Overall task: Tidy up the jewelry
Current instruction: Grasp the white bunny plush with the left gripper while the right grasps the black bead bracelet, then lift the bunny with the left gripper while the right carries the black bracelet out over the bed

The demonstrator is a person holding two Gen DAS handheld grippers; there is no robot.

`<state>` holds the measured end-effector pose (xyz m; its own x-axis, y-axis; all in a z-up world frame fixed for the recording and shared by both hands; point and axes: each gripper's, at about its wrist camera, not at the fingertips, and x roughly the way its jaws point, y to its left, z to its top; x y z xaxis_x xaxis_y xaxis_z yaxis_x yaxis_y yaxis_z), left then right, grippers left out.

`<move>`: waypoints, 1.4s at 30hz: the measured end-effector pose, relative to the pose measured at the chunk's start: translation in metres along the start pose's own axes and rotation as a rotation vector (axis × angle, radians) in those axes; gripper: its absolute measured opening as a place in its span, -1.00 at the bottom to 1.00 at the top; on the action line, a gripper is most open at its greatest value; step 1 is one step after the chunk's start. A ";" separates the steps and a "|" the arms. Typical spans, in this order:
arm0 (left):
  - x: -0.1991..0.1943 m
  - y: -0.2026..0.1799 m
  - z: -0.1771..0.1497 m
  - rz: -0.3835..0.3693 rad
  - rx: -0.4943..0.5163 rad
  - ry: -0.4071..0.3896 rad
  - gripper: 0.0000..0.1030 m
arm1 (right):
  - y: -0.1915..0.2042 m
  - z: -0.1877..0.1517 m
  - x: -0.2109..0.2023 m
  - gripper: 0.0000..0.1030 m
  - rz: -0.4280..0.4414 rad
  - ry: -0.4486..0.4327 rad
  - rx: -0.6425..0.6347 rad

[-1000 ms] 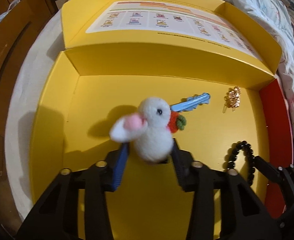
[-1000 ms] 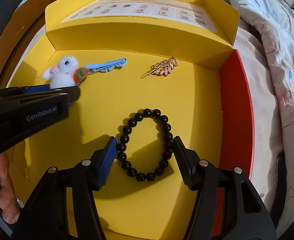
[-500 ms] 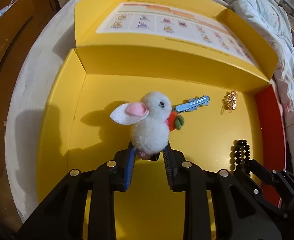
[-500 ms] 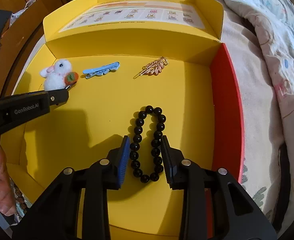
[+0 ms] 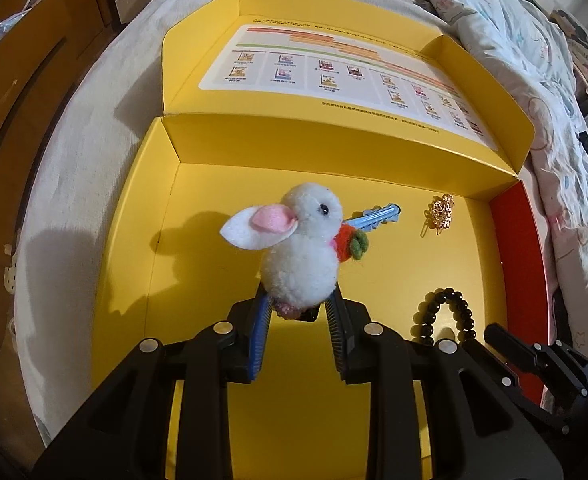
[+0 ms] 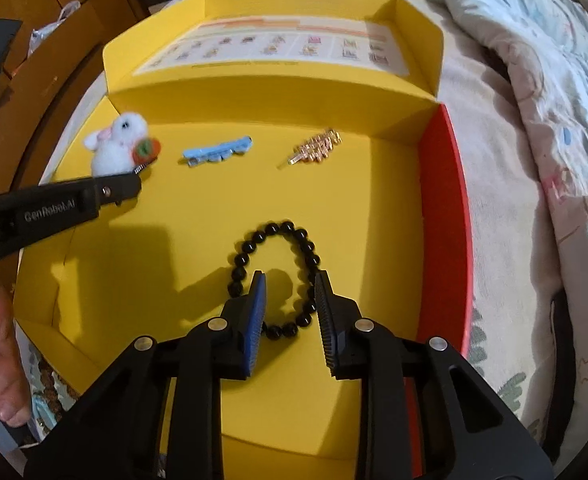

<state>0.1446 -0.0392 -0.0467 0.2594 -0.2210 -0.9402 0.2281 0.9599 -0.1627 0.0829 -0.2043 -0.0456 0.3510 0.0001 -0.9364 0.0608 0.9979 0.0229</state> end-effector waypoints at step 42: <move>-0.008 0.004 -0.002 0.002 -0.016 -0.003 -0.47 | 0.037 0.003 0.004 -0.79 -0.005 0.037 -0.076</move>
<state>0.1417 -0.0338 -0.0404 0.2625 -0.2197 -0.9396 0.2127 0.9630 -0.1657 0.0893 -0.1677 -0.0479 0.3158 -0.0035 -0.9488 -0.0091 0.9999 -0.0067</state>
